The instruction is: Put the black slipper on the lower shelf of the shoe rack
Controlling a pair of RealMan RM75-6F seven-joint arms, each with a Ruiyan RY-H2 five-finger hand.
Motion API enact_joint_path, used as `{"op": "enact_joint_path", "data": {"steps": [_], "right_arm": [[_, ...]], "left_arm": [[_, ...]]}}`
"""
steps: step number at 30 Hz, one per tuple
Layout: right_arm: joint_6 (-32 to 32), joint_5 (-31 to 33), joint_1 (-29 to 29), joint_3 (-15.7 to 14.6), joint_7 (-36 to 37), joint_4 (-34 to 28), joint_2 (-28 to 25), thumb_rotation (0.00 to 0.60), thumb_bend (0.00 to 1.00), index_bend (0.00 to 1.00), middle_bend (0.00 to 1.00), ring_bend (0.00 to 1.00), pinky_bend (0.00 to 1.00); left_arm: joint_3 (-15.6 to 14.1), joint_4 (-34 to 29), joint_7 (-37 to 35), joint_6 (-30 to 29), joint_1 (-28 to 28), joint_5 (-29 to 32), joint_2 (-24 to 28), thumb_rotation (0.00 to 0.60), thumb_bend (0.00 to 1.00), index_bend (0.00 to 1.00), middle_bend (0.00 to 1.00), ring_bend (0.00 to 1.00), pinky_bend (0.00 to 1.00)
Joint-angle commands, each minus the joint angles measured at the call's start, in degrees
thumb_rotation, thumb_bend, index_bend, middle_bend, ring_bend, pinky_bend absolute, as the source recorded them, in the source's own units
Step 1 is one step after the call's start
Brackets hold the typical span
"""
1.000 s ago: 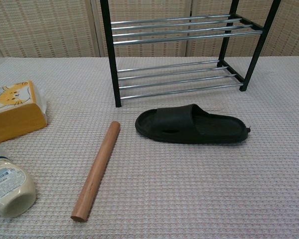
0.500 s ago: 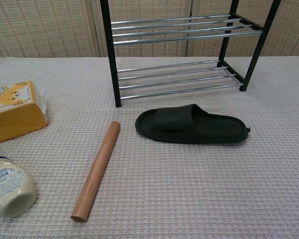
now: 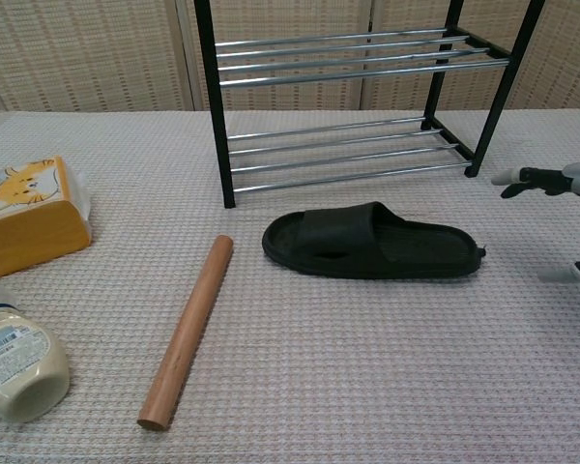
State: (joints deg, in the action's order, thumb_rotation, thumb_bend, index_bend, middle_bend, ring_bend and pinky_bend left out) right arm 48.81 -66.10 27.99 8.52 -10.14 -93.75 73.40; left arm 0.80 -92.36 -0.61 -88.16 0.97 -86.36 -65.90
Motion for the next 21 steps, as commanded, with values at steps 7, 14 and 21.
{"op": "enact_joint_path", "data": {"steps": [7,14,21], "right_arm": [[-7.77,13.56,9.57,2.98,-4.83,6.84,7.94,0.6,0.2,0.0,0.09,0.0,0.05],[-8.45,19.43,14.22,2.41,-7.82,9.39,11.83,0.6,0.2,0.0,0.09,0.0,0.05],[-6.73,22.24,17.04,1.12,-11.15,8.9,13.33,0.6,0.2,0.0,0.09,0.0,0.05]], "left_arm": [[-0.17,0.8,-1.04,0.35,0.07,-0.33,-0.25,0.6,0.23,0.22,0.18,0.21,0.29],[-0.1,2.4,-2.58,0.64,0.07,-0.08,-0.61,0.6,0.23,0.22,0.18,0.21,0.29],[0.05,3.98,-4.05,0.8,-0.02,0.31,-1.03,0.6,0.23,0.22,0.18,0.21,0.29]]}}
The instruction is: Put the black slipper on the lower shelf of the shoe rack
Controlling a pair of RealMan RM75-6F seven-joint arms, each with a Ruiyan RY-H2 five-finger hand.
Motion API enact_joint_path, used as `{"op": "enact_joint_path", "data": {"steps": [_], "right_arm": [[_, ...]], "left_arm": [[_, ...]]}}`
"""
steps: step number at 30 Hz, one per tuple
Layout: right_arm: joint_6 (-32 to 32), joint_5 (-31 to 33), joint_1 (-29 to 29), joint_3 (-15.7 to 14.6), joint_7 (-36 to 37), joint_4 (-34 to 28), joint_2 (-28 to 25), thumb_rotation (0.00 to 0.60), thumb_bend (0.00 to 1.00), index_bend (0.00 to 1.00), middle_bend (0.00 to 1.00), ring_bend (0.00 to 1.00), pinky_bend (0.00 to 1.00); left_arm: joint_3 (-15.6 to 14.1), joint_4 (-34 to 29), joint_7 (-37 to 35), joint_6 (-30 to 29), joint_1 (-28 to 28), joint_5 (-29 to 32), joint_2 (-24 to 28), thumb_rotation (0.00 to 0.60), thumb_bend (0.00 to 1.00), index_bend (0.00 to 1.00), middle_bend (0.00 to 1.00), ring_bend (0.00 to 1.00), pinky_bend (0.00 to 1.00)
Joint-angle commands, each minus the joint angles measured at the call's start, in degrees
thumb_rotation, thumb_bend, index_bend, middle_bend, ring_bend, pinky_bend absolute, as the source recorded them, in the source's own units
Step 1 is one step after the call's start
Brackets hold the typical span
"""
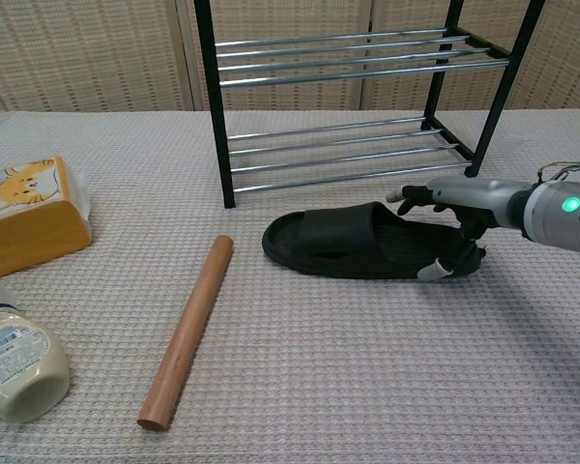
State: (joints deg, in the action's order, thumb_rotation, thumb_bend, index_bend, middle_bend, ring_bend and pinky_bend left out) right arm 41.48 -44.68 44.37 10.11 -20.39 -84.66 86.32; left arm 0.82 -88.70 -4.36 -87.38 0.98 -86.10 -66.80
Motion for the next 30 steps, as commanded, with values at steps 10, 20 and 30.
{"op": "enact_joint_path", "data": {"steps": [10,20,30], "right_arm": [[3.47,3.87,2.9,-1.57,-3.07,1.76,3.38,0.6,0.26,0.02,0.15,0.03,0.08],[8.77,-3.79,0.15,-1.49,1.7,2.32,4.12,0.6,0.34,0.27,0.31,0.21,0.3],[12.79,-4.36,-1.89,3.24,6.04,-0.93,-1.9,0.6,0.35,0.29,0.33,0.23,0.31]], "left_arm": [[-0.02,1.72,-1.57,0.0,-0.3,0.21,-0.52,0.6,0.23,0.22,0.18,0.21,0.29],[0.03,2.47,-2.17,0.23,-0.43,0.55,-0.69,0.6,0.23,0.22,0.18,0.21,0.29],[0.07,3.03,-2.81,0.17,-0.31,0.07,-0.98,0.6,0.23,0.22,0.18,0.21,0.29]]}}
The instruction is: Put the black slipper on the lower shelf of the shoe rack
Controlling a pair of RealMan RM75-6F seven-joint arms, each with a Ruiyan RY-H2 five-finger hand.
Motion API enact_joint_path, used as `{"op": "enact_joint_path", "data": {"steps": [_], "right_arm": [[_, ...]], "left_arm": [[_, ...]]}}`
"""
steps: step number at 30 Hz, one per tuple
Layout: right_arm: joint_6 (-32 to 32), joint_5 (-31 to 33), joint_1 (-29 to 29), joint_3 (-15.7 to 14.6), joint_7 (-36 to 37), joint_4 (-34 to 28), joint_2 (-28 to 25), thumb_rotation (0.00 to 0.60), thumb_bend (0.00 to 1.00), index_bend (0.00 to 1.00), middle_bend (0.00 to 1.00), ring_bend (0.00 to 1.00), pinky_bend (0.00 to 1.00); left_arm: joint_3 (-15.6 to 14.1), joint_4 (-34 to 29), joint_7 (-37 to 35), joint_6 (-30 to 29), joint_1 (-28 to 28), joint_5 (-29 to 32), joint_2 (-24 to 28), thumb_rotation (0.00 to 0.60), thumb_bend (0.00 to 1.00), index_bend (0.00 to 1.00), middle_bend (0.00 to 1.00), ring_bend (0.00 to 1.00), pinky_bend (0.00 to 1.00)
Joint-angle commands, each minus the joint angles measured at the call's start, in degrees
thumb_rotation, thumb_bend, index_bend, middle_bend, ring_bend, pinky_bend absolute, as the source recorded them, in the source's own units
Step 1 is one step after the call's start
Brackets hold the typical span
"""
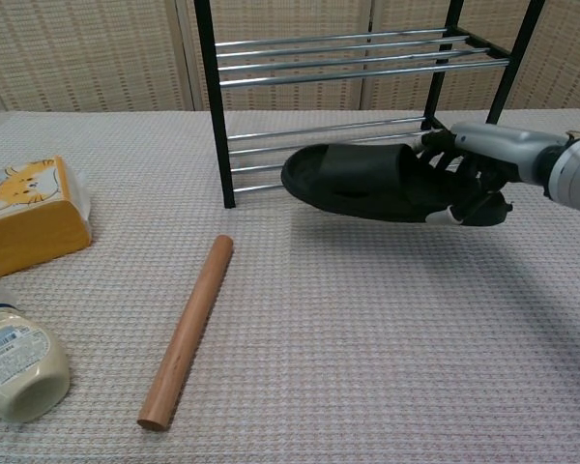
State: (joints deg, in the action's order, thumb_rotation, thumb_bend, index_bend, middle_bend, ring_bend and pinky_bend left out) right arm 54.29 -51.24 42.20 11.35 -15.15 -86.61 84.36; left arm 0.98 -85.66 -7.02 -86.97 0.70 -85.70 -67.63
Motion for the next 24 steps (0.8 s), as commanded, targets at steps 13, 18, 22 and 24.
{"op": "enact_joint_path", "data": {"steps": [13,18,22,24], "right_arm": [[-5.43,16.95,10.6,7.93,-7.12,18.49,10.96,0.6,0.35,0.29,0.32,0.23,0.31],[-7.78,23.15,14.95,10.43,-9.84,26.71,16.04,0.6,0.35,0.29,0.3,0.23,0.31],[-8.01,25.81,17.69,12.25,-11.32,32.39,19.16,0.6,0.35,0.29,0.3,0.23,0.31],[-8.12,27.14,18.89,13.13,-12.27,35.1,20.5,0.6,0.35,0.29,0.29,0.23,0.31]], "left_arm": [[-0.22,0.62,-0.72,-0.17,-0.56,0.34,0.32,0.6,0.23,0.22,0.18,0.21,0.29],[-0.09,1.19,-0.33,-0.1,-0.91,1.18,0.28,0.6,0.23,0.22,0.18,0.21,0.29],[0.04,1.35,-0.25,-0.13,-1.06,1.5,0.4,0.6,0.23,0.22,0.18,0.21,0.29],[0.11,1.48,-0.35,-0.17,-1.15,1.64,0.41,0.6,0.23,0.22,0.18,0.21,0.29]]}}
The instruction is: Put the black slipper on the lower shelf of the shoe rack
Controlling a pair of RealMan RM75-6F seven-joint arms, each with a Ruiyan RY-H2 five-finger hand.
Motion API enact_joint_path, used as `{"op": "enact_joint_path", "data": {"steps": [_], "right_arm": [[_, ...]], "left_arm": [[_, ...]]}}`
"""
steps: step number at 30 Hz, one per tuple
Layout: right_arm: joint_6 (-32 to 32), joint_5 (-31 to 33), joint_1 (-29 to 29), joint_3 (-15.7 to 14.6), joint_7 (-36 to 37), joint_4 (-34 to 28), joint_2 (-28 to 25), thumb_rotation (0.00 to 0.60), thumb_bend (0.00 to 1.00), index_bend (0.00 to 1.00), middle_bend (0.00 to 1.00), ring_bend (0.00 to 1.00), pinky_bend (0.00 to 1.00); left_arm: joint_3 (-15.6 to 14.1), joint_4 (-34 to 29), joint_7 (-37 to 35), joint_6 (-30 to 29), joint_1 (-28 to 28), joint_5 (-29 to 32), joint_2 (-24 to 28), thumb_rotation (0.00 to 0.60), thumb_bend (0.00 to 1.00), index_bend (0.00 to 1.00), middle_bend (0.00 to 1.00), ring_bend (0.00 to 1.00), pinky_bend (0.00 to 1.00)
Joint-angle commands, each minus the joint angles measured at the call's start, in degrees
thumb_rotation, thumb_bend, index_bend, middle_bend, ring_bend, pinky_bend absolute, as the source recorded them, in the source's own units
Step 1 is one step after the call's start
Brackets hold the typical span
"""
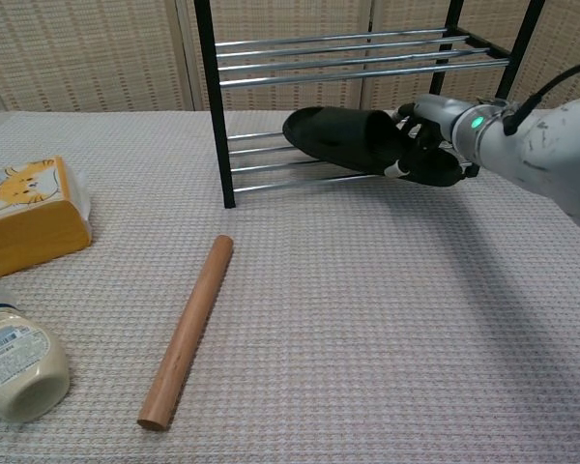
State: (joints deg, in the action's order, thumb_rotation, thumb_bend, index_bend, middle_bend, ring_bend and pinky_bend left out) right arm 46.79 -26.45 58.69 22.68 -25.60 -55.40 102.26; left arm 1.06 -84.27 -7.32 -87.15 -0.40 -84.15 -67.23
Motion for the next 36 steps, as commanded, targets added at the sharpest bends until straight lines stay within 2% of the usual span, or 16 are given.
{"op": "enact_joint_path", "data": {"steps": [1,4,10,12,16,23,31,36], "right_arm": [[-0.61,2.83,2.85,2.31,-1.98,4.89,3.13,0.6,0.35,0.28,0.29,0.23,0.31],[-1.12,4.04,3.98,3.86,-1.99,7.65,4.6,0.6,0.35,0.24,0.27,0.22,0.31],[-3.58,4.88,5.34,5.68,-1.6,11.94,6.4,0.6,0.35,0.04,0.21,0.18,0.31],[-4.24,4.62,5.69,6.16,-1.19,12.97,6.81,0.6,0.36,0.0,0.18,0.13,0.26],[-4.93,3.35,6.05,6.97,0.47,14.33,7.4,0.6,0.35,0.0,0.16,0.08,0.15],[-6.5,0.13,5.78,7.08,3.31,15.56,7.88,0.6,0.35,0.0,0.14,0.05,0.13],[-8.08,-2.8,3.92,5.32,4.14,13.3,6.65,0.6,0.2,0.0,0.1,0.01,0.13],[-8.44,-3.71,3.06,4.75,4.58,11.2,5.42,0.6,0.07,0.0,0.06,0.0,0.09]], "left_arm": [[0.02,0.12,-0.12,0.08,-0.07,0.16,-0.01,0.6,0.23,0.22,0.18,0.21,0.29],[-0.04,0.26,-0.24,0.44,-0.08,0.34,-0.06,0.6,0.23,0.22,0.18,0.21,0.29],[0.15,0.83,-0.5,1.02,-0.24,1.27,-0.09,0.6,0.23,0.22,0.18,0.21,0.29],[0.16,0.88,-0.45,1.22,-0.2,1.34,-0.09,0.6,0.23,0.22,0.18,0.21,0.29],[0.14,0.69,-0.03,1.59,-0.07,1.37,-0.06,0.6,0.23,0.22,0.18,0.21,0.29],[0.14,0.74,0.41,2.27,0.13,1.57,-0.26,0.6,0.23,0.22,0.18,0.21,0.29],[0.13,0.95,0.37,2.48,0.28,1.36,-0.48,0.6,0.23,0.22,0.18,0.21,0.29],[0.13,1.01,0.29,2.43,0.23,1.32,-0.51,0.6,0.23,0.22,0.18,0.21,0.29]]}}
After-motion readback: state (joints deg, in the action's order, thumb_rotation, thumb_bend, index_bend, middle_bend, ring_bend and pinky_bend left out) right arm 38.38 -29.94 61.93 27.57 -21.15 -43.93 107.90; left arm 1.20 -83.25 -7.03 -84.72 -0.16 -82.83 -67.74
